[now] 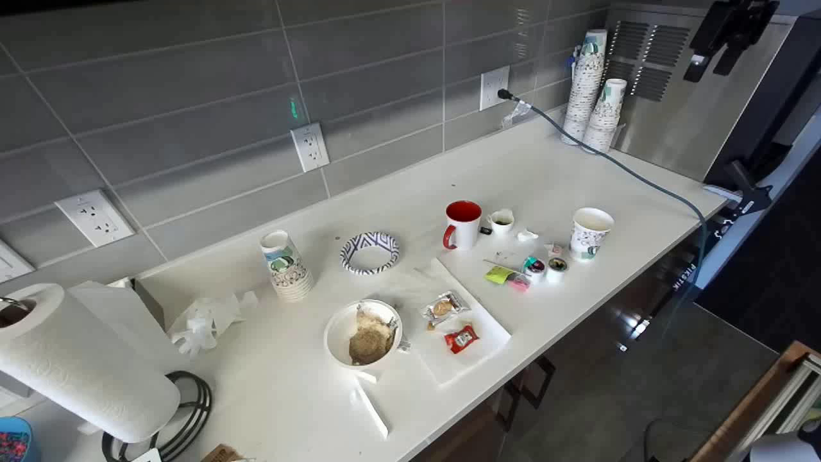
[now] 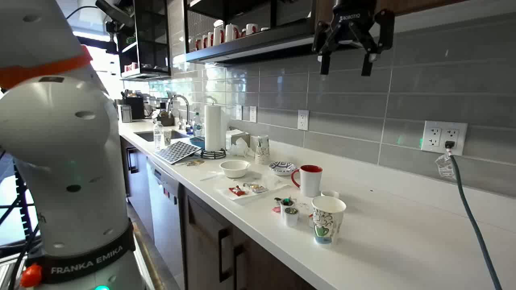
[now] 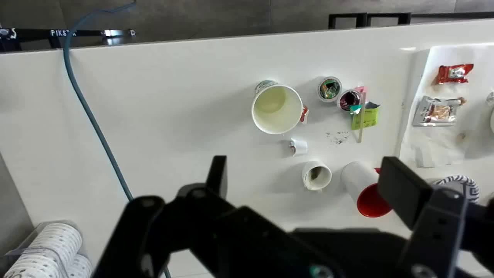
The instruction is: Press down the sachet
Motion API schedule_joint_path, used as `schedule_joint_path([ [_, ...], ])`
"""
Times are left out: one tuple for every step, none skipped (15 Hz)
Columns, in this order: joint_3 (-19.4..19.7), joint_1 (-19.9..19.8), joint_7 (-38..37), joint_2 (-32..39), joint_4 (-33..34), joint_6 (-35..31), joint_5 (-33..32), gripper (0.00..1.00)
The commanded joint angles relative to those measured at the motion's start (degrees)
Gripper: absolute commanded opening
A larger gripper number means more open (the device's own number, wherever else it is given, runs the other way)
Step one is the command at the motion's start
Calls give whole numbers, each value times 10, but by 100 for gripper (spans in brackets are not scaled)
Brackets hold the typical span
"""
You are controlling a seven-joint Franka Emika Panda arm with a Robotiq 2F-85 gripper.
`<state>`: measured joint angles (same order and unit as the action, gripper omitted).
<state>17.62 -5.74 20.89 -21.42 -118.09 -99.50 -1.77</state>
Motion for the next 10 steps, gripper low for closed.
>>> schedule_joint_path([
  [-8,-10,3,2,2,1,4,100],
  [-8,-10,3,2,2,1,4,100],
  [-8,-10,3,2,2,1,4,100],
  [-8,-10,3,2,2,1,4,100],
  [-8,-10,3,2,2,1,4,100],
  [-8,-10,3,2,2,1,4,100],
  [-8,-10,3,2,2,1,4,100],
  [-8,-10,3,2,2,1,4,100],
  [-10,-5,7,12,6,8,10,100],
  [-19,2,4,17,7,10,13,100],
])
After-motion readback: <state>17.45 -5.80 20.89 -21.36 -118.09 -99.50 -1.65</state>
